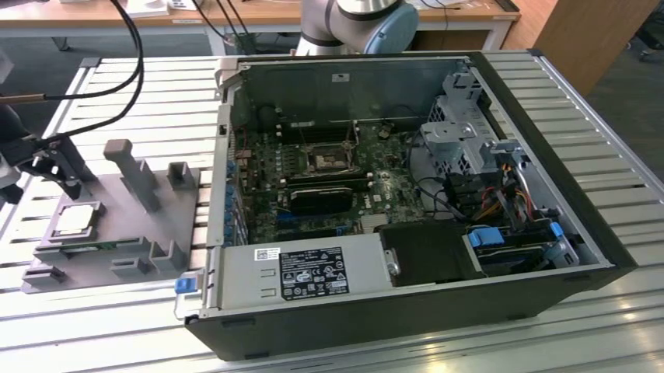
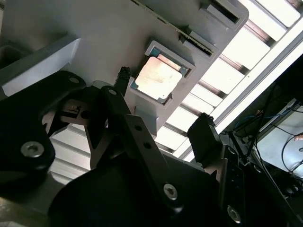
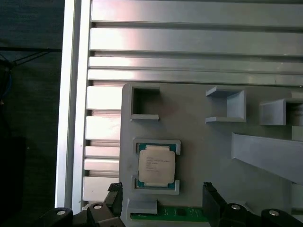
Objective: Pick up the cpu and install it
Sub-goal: 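Pick up the cpu and move it towards the insertion slot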
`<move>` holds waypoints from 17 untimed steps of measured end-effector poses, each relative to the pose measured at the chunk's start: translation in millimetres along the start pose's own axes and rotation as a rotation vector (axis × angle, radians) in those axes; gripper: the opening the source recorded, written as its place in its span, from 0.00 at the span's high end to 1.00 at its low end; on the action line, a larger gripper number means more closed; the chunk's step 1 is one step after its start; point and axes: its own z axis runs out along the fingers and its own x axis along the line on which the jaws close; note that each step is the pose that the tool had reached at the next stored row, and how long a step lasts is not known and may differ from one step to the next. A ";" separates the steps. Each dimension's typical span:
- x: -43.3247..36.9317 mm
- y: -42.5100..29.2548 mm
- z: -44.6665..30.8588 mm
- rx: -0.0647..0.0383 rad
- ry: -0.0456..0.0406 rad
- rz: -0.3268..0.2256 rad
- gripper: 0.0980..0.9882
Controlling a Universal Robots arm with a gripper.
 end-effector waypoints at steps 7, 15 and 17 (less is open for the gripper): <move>0.8 -0.5 10.9 0.000 -0.0002 0.000 0.25; 3.9 -1.2 25.3 -0.001 -0.0002 0.000 0.25; 3.9 -1.3 29.0 -0.001 -0.0003 0.001 0.25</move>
